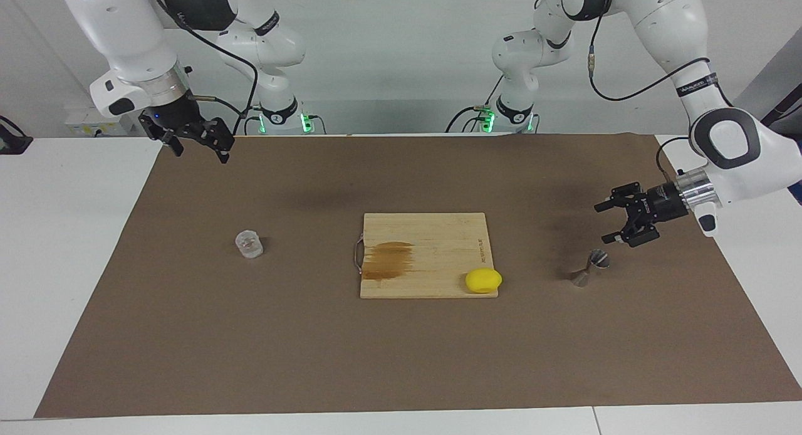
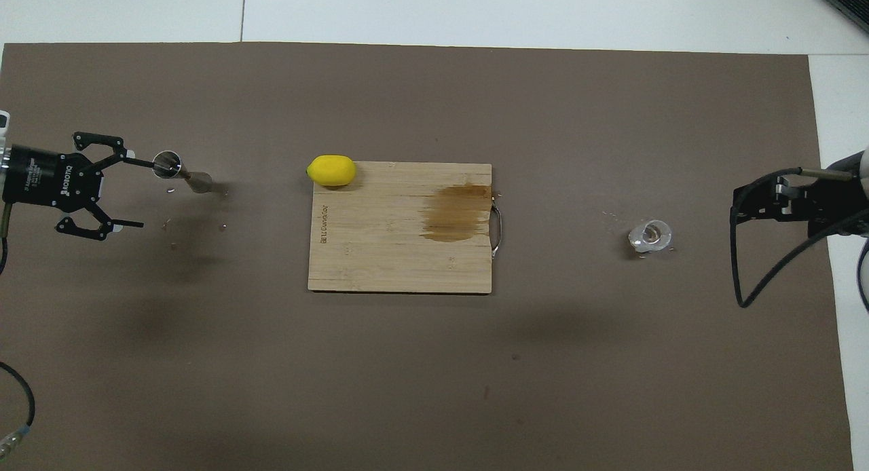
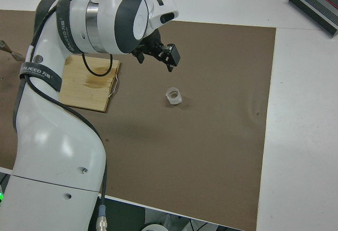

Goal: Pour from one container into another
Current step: 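Reach the left gripper forward to the small silver metal cup, then close the left gripper around the silver metal cup, then lift the metal cup with the left gripper and carry it over the board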

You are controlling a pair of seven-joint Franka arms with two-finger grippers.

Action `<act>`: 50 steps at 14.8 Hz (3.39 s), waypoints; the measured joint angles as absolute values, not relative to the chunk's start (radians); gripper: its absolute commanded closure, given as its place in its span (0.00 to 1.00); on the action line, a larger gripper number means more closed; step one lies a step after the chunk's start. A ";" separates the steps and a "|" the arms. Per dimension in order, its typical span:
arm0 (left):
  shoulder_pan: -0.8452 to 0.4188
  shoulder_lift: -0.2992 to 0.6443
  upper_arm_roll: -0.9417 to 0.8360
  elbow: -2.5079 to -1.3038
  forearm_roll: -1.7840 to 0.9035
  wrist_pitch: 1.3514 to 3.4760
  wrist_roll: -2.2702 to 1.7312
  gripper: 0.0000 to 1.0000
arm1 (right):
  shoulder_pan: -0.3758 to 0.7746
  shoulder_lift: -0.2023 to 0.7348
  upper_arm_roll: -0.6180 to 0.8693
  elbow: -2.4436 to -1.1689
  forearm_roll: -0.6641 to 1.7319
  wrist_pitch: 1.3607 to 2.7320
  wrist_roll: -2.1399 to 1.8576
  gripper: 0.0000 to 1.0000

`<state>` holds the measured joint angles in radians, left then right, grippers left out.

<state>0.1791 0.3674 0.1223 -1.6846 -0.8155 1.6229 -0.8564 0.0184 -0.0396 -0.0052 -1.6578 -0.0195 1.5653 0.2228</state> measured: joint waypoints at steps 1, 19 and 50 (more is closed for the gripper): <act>0.193 0.375 0.122 -1.695 -0.856 1.637 -0.896 0.00 | 0.018 -0.040 -0.005 -1.658 -0.019 1.565 0.223 0.01; 0.192 0.383 0.106 -1.861 -1.145 1.885 -1.099 0.05 | 0.018 -0.040 -0.005 -1.658 -0.019 1.565 0.223 0.01; 0.157 0.367 -0.098 -1.834 -1.247 1.827 -1.105 1.00 | 0.019 -0.042 -0.005 -1.658 -0.019 1.562 0.223 0.02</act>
